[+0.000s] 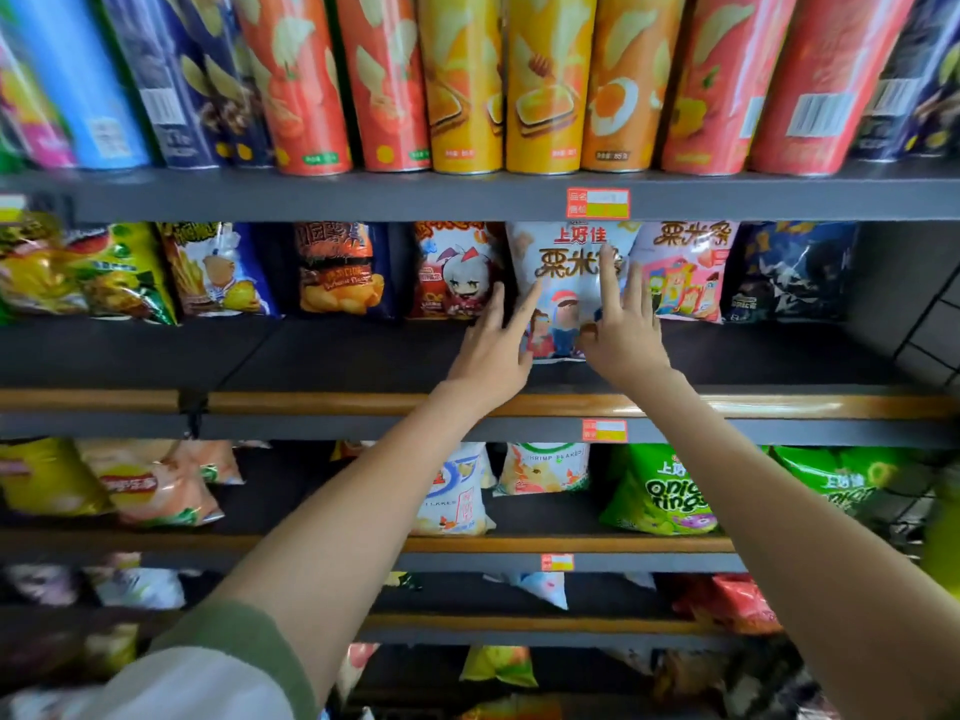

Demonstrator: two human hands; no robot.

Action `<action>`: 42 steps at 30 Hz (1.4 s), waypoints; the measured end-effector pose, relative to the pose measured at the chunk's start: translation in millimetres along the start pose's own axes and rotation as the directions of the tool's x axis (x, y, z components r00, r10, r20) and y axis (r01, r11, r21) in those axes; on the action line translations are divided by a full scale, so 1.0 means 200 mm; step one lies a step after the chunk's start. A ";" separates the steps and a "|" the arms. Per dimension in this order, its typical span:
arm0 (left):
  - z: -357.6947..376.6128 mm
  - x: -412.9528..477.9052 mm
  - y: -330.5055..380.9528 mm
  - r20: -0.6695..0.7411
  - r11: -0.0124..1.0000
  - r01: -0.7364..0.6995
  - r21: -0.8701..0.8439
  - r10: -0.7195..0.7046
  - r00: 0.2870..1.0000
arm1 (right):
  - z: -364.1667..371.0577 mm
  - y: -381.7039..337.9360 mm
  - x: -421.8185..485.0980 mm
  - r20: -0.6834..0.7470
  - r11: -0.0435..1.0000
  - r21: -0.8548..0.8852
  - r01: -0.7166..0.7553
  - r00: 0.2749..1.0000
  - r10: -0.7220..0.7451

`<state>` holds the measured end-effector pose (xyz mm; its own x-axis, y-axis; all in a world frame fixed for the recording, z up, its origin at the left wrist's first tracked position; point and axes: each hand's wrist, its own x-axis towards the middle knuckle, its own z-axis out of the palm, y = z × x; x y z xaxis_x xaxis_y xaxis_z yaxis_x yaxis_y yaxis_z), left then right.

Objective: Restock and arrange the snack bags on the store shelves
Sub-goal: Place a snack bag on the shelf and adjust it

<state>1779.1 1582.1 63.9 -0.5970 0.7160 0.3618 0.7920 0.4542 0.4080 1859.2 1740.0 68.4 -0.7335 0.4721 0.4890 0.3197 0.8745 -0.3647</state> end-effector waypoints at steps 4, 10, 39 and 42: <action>-0.13 -0.33 -0.16 -0.121 1.000 0.019 0.019 -0.016 0.993 | 0.02 -0.34 -0.25 -0.195 0.972 -0.029 0.233 0.953 -0.234; -0.42 -1.15 -0.69 -0.139 0.974 0.211 0.081 -0.199 0.970 | 0.40 -1.11 -0.68 0.057 0.839 0.195 0.508 0.848 -0.527; -1.20 -3.98 -3.29 0.272 0.400 0.870 0.289 -0.905 0.326 | 2.96 -3.63 -2.31 0.940 0.836 0.296 0.462 0.017 -0.342; -1.10 -4.08 -3.63 0.313 0.444 0.834 0.327 -0.884 0.348 | 3.26 -3.69 -2.54 0.929 0.750 0.216 0.625 0.103 -0.354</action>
<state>1662.1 550.9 -342.8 -0.8678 0.0134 -0.4967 -0.1047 0.9723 0.2091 1604.1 783.5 -427.9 -0.7466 -0.3641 -0.5567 -0.3485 0.9269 -0.1389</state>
